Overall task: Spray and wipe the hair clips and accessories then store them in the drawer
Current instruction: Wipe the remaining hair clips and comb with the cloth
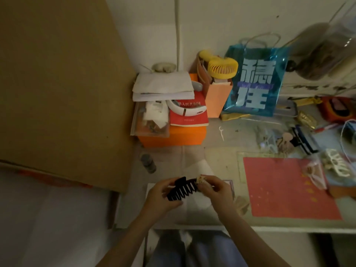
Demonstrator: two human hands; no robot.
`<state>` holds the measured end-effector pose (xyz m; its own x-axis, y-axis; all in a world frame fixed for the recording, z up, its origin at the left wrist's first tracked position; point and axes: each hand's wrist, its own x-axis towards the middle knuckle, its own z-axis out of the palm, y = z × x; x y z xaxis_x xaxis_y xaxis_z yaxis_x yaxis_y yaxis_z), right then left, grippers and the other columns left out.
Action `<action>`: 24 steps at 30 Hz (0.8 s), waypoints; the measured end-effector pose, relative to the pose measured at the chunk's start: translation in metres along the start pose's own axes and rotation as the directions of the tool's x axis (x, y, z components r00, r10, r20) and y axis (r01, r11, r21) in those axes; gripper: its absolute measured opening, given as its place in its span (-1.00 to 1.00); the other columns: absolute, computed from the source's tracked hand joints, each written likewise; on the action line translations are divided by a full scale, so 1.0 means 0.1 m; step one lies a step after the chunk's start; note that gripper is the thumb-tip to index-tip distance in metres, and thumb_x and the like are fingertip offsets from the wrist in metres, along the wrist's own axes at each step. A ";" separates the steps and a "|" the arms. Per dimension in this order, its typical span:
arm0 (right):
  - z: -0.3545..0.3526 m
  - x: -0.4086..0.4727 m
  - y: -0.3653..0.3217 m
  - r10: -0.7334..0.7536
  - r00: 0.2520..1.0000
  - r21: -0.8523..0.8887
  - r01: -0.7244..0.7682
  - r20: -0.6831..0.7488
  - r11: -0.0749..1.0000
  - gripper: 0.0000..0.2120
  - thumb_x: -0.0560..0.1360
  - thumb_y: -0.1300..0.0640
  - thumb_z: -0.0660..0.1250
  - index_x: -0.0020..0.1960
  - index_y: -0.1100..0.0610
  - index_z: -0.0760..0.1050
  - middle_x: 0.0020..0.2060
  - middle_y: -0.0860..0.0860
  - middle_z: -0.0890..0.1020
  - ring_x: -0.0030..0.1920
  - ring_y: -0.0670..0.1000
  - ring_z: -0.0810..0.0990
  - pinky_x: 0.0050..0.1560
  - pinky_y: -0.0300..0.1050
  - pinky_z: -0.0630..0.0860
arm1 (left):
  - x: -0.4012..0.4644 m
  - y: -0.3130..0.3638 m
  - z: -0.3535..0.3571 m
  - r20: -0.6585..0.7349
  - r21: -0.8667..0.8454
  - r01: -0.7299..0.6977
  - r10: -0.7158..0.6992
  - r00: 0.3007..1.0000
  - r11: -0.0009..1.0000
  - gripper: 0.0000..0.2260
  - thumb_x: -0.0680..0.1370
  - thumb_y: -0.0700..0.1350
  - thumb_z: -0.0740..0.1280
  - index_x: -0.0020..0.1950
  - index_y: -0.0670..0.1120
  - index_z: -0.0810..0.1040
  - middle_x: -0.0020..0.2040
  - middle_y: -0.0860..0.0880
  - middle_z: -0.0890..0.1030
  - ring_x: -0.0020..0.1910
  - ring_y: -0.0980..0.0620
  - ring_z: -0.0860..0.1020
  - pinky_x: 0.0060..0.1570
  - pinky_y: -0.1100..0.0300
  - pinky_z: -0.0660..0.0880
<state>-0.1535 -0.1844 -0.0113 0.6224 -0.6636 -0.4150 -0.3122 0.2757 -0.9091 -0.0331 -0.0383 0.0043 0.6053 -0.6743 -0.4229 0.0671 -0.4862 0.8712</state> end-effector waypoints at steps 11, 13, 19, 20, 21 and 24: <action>0.22 0.40 0.19 0.112 0.976 -0.071 -0.127 -0.188 0.989 -0.93 0.47 0.21 0.38 -0.10 0.07 0.59 -0.22 0.02 0.68 -0.21 -0.06 0.65 -0.27 -0.37 0.52 | 0.57 -0.31 -0.07 0.015 0.168 0.022 -0.025 1.000 0.986 -0.51 0.33 -0.25 0.53 0.22 -0.06 0.52 0.04 0.08 0.56 0.03 0.09 0.53 0.01 0.34 0.47; 0.20 0.44 0.22 0.142 0.965 -0.074 -0.162 -0.223 0.984 -0.94 0.47 0.16 0.38 -0.13 0.01 0.58 -0.24 -0.01 0.67 -0.20 -0.06 0.65 -0.23 -0.33 0.52 | 0.63 -0.37 -0.08 -0.005 0.172 0.035 -0.035 0.999 0.984 -0.51 0.33 -0.25 0.52 0.24 -0.07 0.52 0.05 0.06 0.57 0.02 0.12 0.52 -0.04 0.43 0.45; 0.07 0.46 0.27 0.168 0.956 -0.052 -0.185 -0.239 0.981 -0.91 0.48 0.14 0.38 -0.17 -0.02 0.55 -0.28 -0.03 0.66 -0.23 -0.07 0.63 -0.15 -0.21 0.57 | 0.66 -0.49 -0.05 -0.033 0.211 0.026 -0.019 0.999 0.977 -0.54 0.35 -0.28 0.51 0.21 -0.04 0.53 0.00 0.11 0.53 -0.04 0.21 0.49 -0.14 0.54 0.38; 0.06 0.45 0.27 0.167 0.957 -0.050 -0.184 -0.239 0.982 -0.91 0.48 0.14 0.38 -0.17 -0.02 0.56 -0.29 -0.03 0.66 -0.25 -0.08 0.63 -0.17 -0.22 0.57 | 0.66 -0.52 -0.03 -0.037 0.222 0.024 -0.016 0.999 0.975 -0.54 0.35 -0.28 0.50 0.21 -0.04 0.53 0.01 0.10 0.53 -0.01 0.18 0.50 -0.10 0.51 0.38; 0.05 0.44 0.28 0.166 0.956 -0.053 -0.184 -0.240 0.982 -0.91 0.48 0.15 0.38 -0.18 -0.02 0.56 -0.30 -0.03 0.66 -0.25 -0.08 0.62 -0.17 -0.22 0.57 | 0.66 -0.55 -0.03 -0.044 0.233 0.017 -0.007 0.999 0.972 -0.54 0.35 -0.27 0.50 0.22 -0.03 0.53 0.03 0.09 0.54 0.01 0.15 0.51 -0.05 0.45 0.40; 0.00 0.40 0.30 0.164 0.955 -0.067 -0.185 -0.245 0.980 -0.85 0.47 0.18 0.39 -0.20 -0.06 0.55 -0.31 -0.05 0.65 -0.26 -0.07 0.62 -0.15 -0.15 0.57 | 0.63 -0.61 0.00 -0.060 0.254 0.005 0.011 0.998 0.967 -0.52 0.36 -0.26 0.49 0.24 0.01 0.52 0.08 0.08 0.53 0.07 0.10 0.52 0.07 0.24 0.46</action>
<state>-0.1381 -0.2026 -0.0551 0.3674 -0.7596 -0.5367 -0.4694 0.3467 -0.8121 0.0014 -0.0514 -0.0754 0.6528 -0.6446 -0.3979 -0.1333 -0.6149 0.7773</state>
